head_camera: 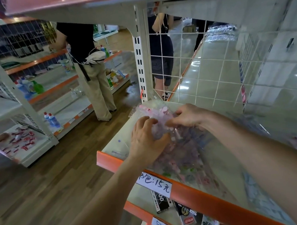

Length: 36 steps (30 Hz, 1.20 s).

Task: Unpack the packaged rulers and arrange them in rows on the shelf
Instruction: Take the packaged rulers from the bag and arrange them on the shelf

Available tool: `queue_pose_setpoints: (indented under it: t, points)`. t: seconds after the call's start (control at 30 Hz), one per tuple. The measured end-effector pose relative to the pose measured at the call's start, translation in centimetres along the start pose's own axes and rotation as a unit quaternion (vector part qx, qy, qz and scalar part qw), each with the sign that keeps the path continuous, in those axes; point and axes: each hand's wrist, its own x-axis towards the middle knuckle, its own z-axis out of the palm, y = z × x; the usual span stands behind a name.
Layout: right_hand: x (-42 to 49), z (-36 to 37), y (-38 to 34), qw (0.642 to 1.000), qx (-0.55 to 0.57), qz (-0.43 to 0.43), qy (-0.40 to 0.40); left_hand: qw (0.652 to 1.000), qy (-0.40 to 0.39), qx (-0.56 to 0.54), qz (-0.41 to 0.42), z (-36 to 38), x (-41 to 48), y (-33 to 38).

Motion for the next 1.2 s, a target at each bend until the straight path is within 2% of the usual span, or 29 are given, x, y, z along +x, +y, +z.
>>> queue_pose_setpoints:
  t: [0.13, 0.23, 0.37, 0.5, 0.67, 0.73, 0.77, 0.87, 0.9, 0.93, 1.0, 1.07, 1.13, 1.2]
  points:
    - [-0.5, -1.6, 0.6, 0.999, 0.046, -0.019, -0.001, 0.998, 0.053, -0.027, -0.027, -0.4, -0.2, 0.1]
    - [-0.8, -3.3, 1.1, 0.997, 0.062, -0.029, 0.019, 0.998, 0.019, -0.027, -0.057, -1.0, -0.1, -0.1]
    - [-1.7, -5.0, 1.5, 0.989, 0.130, -0.052, 0.039, 0.989, -0.019, -0.086, -0.120, -2.1, 0.6, 0.1]
    - [-2.5, -6.1, 0.9, 0.977, 0.167, -0.097, 0.091, 0.971, -0.008, -0.197, -0.135, -3.3, 1.5, 2.1]
    - [-2.7, -6.3, 0.5, 0.966, 0.204, -0.103, 0.122, 0.953, -0.004, -0.248, -0.172, -5.1, 2.3, 3.8]
    - [-2.8, -6.4, 0.7, 0.963, 0.227, -0.082, 0.116, 0.927, -0.037, -0.315, -0.200, -5.5, 2.0, 3.5]
    - [-2.8, -6.5, 0.8, 0.961, 0.243, -0.066, 0.118, 0.902, -0.056, -0.370, -0.215, -5.6, 1.7, 3.3]
    - [-2.8, -6.2, 0.9, 0.937, 0.324, -0.018, 0.129, 0.771, -0.092, -0.580, -0.247, -5.2, 1.3, 3.1]
    - [-2.8, -5.9, 0.7, 0.923, 0.364, -0.009, 0.122, 0.738, -0.098, -0.619, -0.251, -4.9, 1.1, 3.3]
    - [-2.9, -5.4, 0.4, 0.911, 0.398, -0.004, 0.110, 0.721, -0.110, -0.637, -0.250, -4.5, 1.1, 3.5]
    - [-3.2, -4.0, -0.3, 0.903, 0.423, -0.003, 0.073, 0.711, -0.145, -0.645, -0.237, -3.6, 0.9, 4.2]
    - [-4.0, -1.9, -1.0, 0.915, 0.400, -0.015, 0.046, 0.711, -0.178, -0.643, -0.221, -3.0, 0.6, 5.3]
    - [-4.9, -0.1, -1.4, 0.943, 0.325, -0.045, 0.045, 0.710, -0.190, -0.643, -0.217, -2.6, 0.3, 5.9]
    - [-5.4, 0.8, -1.4, 0.980, 0.169, -0.081, 0.066, 0.704, -0.187, -0.649, -0.221, -2.3, 0.1, 6.1]
